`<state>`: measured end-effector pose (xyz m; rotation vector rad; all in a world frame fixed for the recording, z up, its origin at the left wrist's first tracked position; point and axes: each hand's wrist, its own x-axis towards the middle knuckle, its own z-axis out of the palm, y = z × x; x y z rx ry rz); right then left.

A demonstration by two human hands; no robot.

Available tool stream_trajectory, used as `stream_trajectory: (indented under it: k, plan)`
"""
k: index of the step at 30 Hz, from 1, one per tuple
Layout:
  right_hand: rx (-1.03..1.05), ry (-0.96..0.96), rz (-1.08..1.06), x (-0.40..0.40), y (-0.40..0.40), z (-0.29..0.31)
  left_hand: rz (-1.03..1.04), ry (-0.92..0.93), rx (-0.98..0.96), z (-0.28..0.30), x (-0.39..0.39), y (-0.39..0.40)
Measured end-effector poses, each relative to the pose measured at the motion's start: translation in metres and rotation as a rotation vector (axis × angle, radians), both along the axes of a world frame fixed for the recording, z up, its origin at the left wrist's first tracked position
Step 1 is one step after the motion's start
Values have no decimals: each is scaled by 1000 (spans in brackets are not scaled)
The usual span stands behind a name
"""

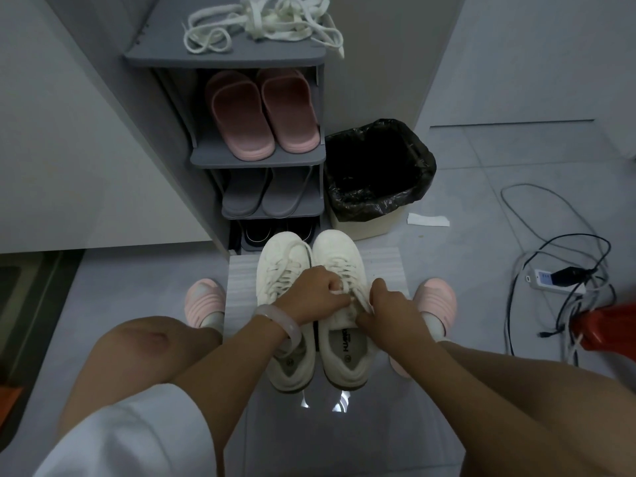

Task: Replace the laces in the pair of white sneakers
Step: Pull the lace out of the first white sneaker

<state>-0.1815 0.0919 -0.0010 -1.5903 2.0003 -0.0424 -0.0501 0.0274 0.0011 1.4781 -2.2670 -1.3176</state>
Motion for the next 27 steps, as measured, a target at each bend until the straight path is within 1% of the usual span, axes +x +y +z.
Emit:
stream_trajectory:
  k: [3,6,8,10,12,13,14,16,17,18,19,20,22,25,26,27]
  plan:
    - [-6,83,28,-1,0,-1,75,90,123,2,1,-1]
    - [-24,86,24,-1,-2,1,238,250,240,3,4,-3]
    - [-25,58,27,-2,-3,2,276,282,219,4,5,-2]
    - [-11,40,21,-5,-2,1,228,271,169,5,6,-2]
    - [2,42,13,-6,-1,0,137,222,113,9,9,-4]
    - [2,41,3,-6,-1,0,79,163,67,11,10,-6]
    - [-4,33,-13,-5,-1,1,13,56,-37,11,11,-9]
    - [-27,22,-35,-3,-1,2,-62,-227,-384,8,13,-10]
    - [-39,28,-33,-2,-1,2,-22,-314,-515,6,14,-9]
    - [-46,39,-25,-1,-1,3,73,-326,-553,3,16,-8]
    - [-49,49,-16,-1,-2,4,206,-266,-524,1,17,-7]
    - [-47,56,-12,-1,-2,4,330,-183,-456,-1,17,-7]
    - [-40,57,-16,-1,-2,4,519,13,-248,-1,13,-7]
    - [-23,5,-65,1,-2,1,774,453,261,7,2,-2]
    - [-13,-5,-73,2,-2,0,821,559,425,9,-1,-1]
    - [-3,-15,-82,2,-2,-1,825,608,539,11,-2,-1]
